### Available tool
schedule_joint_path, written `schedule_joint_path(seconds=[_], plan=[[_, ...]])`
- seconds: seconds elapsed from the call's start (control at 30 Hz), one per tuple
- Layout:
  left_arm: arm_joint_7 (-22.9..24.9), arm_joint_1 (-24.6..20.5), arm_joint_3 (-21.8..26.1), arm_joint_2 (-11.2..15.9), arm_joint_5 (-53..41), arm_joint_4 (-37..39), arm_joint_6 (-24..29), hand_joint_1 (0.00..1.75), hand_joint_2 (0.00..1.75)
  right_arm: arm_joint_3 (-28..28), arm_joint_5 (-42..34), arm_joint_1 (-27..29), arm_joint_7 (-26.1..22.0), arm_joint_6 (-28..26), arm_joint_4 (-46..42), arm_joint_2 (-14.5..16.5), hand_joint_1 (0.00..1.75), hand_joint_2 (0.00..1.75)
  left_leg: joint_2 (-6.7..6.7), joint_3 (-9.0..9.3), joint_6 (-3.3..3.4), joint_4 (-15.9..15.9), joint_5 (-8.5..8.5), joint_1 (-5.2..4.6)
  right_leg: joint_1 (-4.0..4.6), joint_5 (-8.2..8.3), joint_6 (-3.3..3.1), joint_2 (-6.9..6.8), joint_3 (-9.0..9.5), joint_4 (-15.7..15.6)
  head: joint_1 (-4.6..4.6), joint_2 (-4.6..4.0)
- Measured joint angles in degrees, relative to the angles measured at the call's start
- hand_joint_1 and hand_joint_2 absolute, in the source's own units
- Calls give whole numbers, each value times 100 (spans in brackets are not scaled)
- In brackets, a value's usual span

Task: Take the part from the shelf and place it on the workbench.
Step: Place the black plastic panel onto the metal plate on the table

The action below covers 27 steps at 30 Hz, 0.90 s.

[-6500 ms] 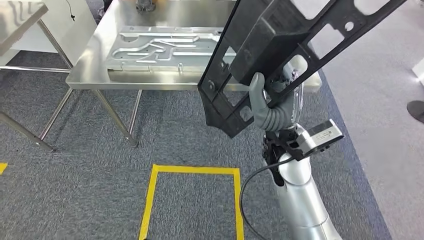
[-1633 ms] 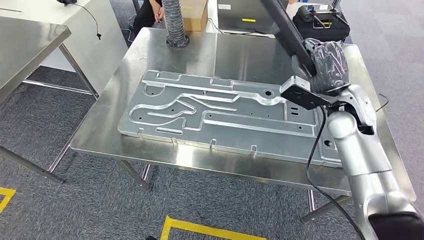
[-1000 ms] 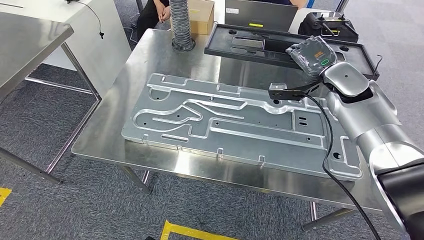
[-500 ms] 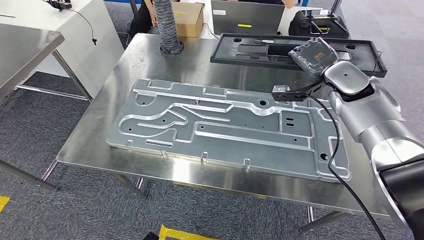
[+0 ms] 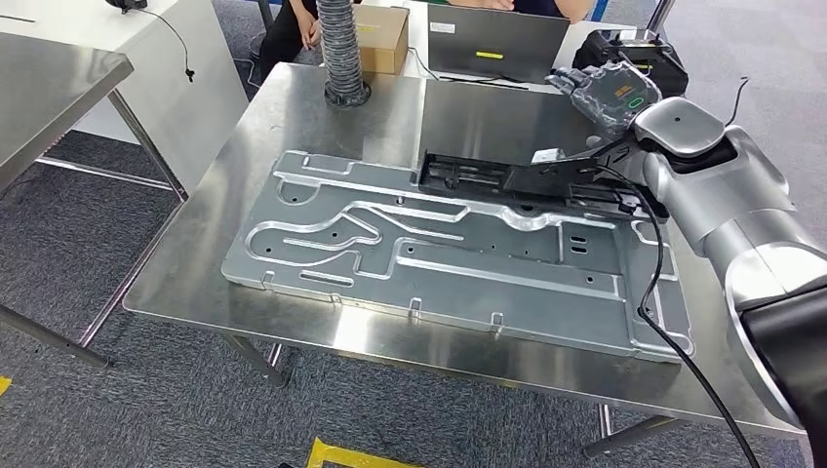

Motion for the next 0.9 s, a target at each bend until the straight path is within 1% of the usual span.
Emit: schedule_joint_path(seconds=[0.03,0.07,0.1,0.13,0.17,0.23,0.27,0.3,0.33,0.37,0.4,0.43,0.47,0.5,0.53,0.57,0.6,0.63,0.7,0.73,0.77,0.8,0.83,0.87,0.9], plan=[[-3,-1,0,-3,-1,0,-3,0,0,10,-19,17,-2,5,52,25,0,175,0,-2,-23,28,-23,3,-14,188,5,-10,191,-415,0,0],[-5,-5,-1,-6,-2,0,-4,0,0,17,-51,40,-1,-15,102,54,0,175,0,-13,-51,63,-47,-2,-8,318,-6,-15,364,-780,0,0],[-8,-10,-1,-8,-4,0,-5,0,0,22,-102,84,7,-59,151,81,0,175,-1,-25,-75,87,-66,-7,2,385,-29,-17,481,-1029,0,0],[-7,-11,-2,-8,-8,0,-3,0,44,25,-170,158,22,-136,196,114,0,175,-2,-33,-101,99,-77,-14,19,386,-61,-15,533,-1140,0,0],[-4,-12,-2,-9,-11,0,-1,0,87,26,-247,253,42,-244,235,149,0,175,-3,-36,-124,100,-78,-16,42,379,-99,-8,540,-1151,-1,1],[3,-8,-2,-9,-15,0,7,0,175,13,-380,487,83,-517,300,232,0,175,-1,-27,-182,110,-106,-5,35,389,-176,-6,558,-1175,-1,1],[3,-5,-2,-10,-15,0,11,0,175,4,-420,601,99,-646,331,285,0,175,0,-59,-214,201,-175,2,26,396,-217,-7,573,-1194,-1,1],[3,-3,-2,-11,-14,0,15,0,175,-4,-441,718,118,-760,365,356,0,175,1,-152,-246,416,-305,7,13,402,-254,-6,587,-1212,-1,0],[2,1,-2,-12,-12,0,19,0,175,-8,-447,833,139,-844,400,430,0,175,2,-301,-271,740,-475,14,11,402,-278,-3,596,-1221,-1,0],[-1,5,-2,-13,-8,0,20,0,175,-8,-446,948,154,-897,434,502,0,175,2,-498,-290,1144,-656,18,15,400,-294,1,597,-1222,-1,0],[-2,8,-2,-13,-5,0,21,0,175,-8,-444,1060,168,-927,467,564,0,175,2,-689,-303,1515,-789,22,21,399,-299,6,597,-1221,-1,0],[-4,14,-2,-13,-2,0,21,0,175,-8,-443,1155,174,-935,494,610,0,175,2,-811,-307,1726,-824,25,27,397,-301,8,598,-1218,0,0],[-4,19,-2,-13,-1,0,21,0,175,-8,-441,1229,175,-934,516,647,0,175,2,-828,-301,1715,-744,25,31,395,-300,10,599,-1215,0,0],[-5,23,-2,-13,0,0,21,0,175,-8,-441,1272,175,-933,533,677,0,175,2,-724,-285,1457,-561,26,34,392,-295,12,603,-1212,0,0],[-6,24,-2,-13,0,0,21,0,175,-8,-441,1292,174,-931,545,702,0,175,2,-534,-259,1043,-333,26,36,386,-286,12,609,-1209,0,0],[-7,23,-2,-13,0,0,21,0,175,-8,-441,1297,173,-930,555,720,0,175,1,-330,-233,625,-164,18,48,378,-270,11,613,-1204,-1,0],[-8,22,-2,-13,1,0,21,0,175,-8,-441,1296,171,-928,564,731,0,175,0,-180,-207,316,-57,10,59,375,-248,9,614,-1200,-1,0],[-9,25,-1,-13,2,0,21,0,175,-8,-442,1297,167,-927,576,739,0,175,-2,-100,-186,153,-23,0,69,374,-221,6,613,-1200,-1,0],[-19,29,1,-13,18,0,23,0,175,-9,-463,1306,146,-929,598,753,0,175,-2,-85,-139,94,-21,-11,74,390,-153,4,616,-1218,0,0],[-26,27,2,-13,25,0,26,0,131,-15,-486,1315,135,-938,606,761,0,175,2,-76,-107,69,-2,-4,65,380,-119,3,618,-1215,0,0],[-34,21,3,-13,33,0,32,0,87,-23,-518,1324,128,-954,610,771,0,131,6,-65,-72,41,19,3,57,326,-90,1,595,-1159,0,0],[-41,17,3,-14,34,0,40,0,44,-36,-555,1335,127,-978,613,789,0,87,12,-56,-42,13,39,12,53,210,-69,-1,526,-996,0,0],[-49,17,3,-14,38,0,46,0,0,-59,-598,1356,123,-1004,616,808,0,44,18,-52,-21,0,50,14,45,32,-54,-3,395,-696,0,0],[-58,23,3,-13,43,0,52,0,0,-89,-651,1386,109,-1026,619,830,0,0,20,-55,-8,-1,52,10,46,-170,-43,-4,214,-291,0,0],[-69,32,3,-13,49,0,54,0,0,-125,-706,1424,79,-1043,621,850,0,0,21,-58,0,1,52,7,45,-331,-33,-3,34,111,0,0]])
